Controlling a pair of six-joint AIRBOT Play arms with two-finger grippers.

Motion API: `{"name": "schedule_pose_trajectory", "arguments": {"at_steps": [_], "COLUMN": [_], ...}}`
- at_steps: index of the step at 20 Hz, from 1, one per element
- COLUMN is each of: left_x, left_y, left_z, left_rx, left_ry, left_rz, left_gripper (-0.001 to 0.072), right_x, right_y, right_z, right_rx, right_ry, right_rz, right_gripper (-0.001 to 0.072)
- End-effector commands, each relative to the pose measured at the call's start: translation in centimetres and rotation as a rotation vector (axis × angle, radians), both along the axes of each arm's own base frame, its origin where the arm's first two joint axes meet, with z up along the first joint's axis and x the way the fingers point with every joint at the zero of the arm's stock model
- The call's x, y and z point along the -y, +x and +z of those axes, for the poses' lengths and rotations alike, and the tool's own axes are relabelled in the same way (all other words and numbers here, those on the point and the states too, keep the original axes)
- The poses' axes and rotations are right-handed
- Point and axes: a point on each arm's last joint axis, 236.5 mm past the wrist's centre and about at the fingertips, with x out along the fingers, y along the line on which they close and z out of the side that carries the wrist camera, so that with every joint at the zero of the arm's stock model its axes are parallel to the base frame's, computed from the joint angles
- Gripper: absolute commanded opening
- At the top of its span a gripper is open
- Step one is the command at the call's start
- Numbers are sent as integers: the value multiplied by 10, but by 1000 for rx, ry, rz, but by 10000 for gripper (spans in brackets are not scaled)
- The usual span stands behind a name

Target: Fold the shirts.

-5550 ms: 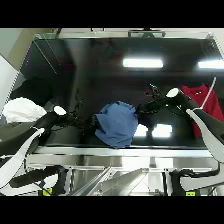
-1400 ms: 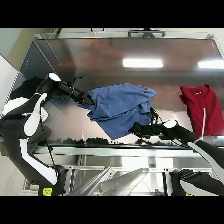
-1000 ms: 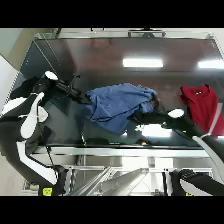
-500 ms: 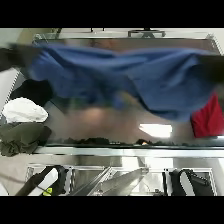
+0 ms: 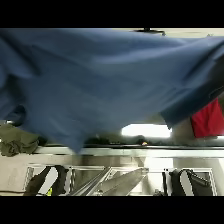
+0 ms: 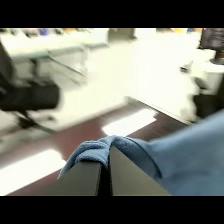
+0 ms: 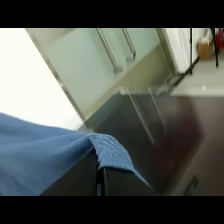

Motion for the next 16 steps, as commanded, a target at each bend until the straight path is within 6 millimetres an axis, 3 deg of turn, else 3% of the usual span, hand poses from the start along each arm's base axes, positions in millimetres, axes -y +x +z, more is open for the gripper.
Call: {"name": "schedule_pose_trajectory", "arguments": {"at_steps": [1, 5, 7, 8, 10, 11, 12, 14, 15, 16], "left_x": [13, 45, 61, 67, 67, 63, 57, 44, 36, 27], "left_y": [77, 196, 234, 250, 279, 289, 296, 302, 301, 297], "left_z": [-95, -283, -365, -395, -435, -444, -450, -455, -456, -452], "left_rx": [-274, -606, -735, -789, -866, -882, -887, -896, -910, -923], "left_ry": [22, 159, 195, 188, 152, 141, 135, 124, 113, 103], "left_rz": [-104, -77, -105, -114, -100, -94, -88, -71, -62, -58], "left_gripper": [25, 25, 24, 24, 23, 23, 23, 23, 30, 247], "right_x": [-2, 7, 17, 25, 41, 46, 47, 48, 49, 53], "right_y": [48, 122, 154, 169, 192, 199, 206, 217, 223, 229], "right_z": [-78, -231, -306, -342, -400, -420, -435, -446, -442, -432], "right_rx": [-223, -526, -661, -724, -797, -816, -832, -833, -820, -796], "right_ry": [-23, -111, -95, -88, -97, -112, -125, -140, -140, -144], "right_rz": [42, -72, -144, -181, -246, -256, -248, -239, -241, -243], "right_gripper": [15, 16, 16, 15, 16, 16, 15, 30, 173, 385]}}
